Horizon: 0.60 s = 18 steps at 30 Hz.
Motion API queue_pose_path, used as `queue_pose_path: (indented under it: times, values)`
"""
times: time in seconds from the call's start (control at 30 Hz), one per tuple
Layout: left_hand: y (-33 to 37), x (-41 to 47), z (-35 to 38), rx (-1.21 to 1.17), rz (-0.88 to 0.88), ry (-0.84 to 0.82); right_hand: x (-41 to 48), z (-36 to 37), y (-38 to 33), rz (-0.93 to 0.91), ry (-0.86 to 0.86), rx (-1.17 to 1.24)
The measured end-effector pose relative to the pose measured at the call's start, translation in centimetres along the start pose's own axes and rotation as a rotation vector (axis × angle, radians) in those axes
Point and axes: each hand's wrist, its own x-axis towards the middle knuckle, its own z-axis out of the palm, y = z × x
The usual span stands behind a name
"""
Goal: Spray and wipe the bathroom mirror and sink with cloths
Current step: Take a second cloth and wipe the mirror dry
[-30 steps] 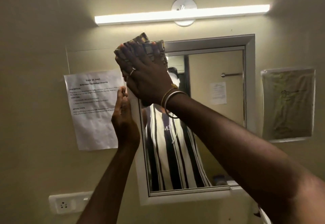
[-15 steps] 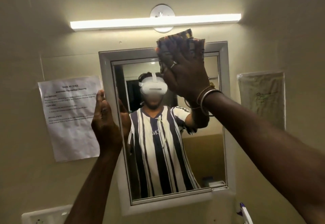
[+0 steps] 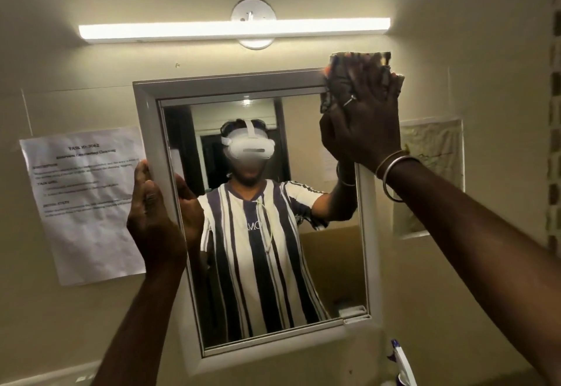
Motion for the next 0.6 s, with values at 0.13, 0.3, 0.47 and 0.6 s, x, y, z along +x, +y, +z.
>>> queue_pose_path:
  times: [0.13, 0.3, 0.47, 0.6]
  values:
    - [-0.7, -0.9, -0.5, 0.08, 0.041, -0.003, -2.9, 0.4, 0.7, 0.051, -0.001, 0.085]
    - [0.1, -2.8, -1.3, 0.065, 0.045, -0.016, -7.0, 0.6, 0.8, 0.046, 0.015, 0.155]
    - [-0.4, -5.0, -2.2, 0.056, 0.003, -0.017, -11.8, 0.7, -0.2, 0.041, 0.019, 0.201]
    - [-1.6, -6.8, -3.3, 0.058, -0.007, -0.005, -17.6, 0.6, -0.9, 0.055, -0.042, 0.232]
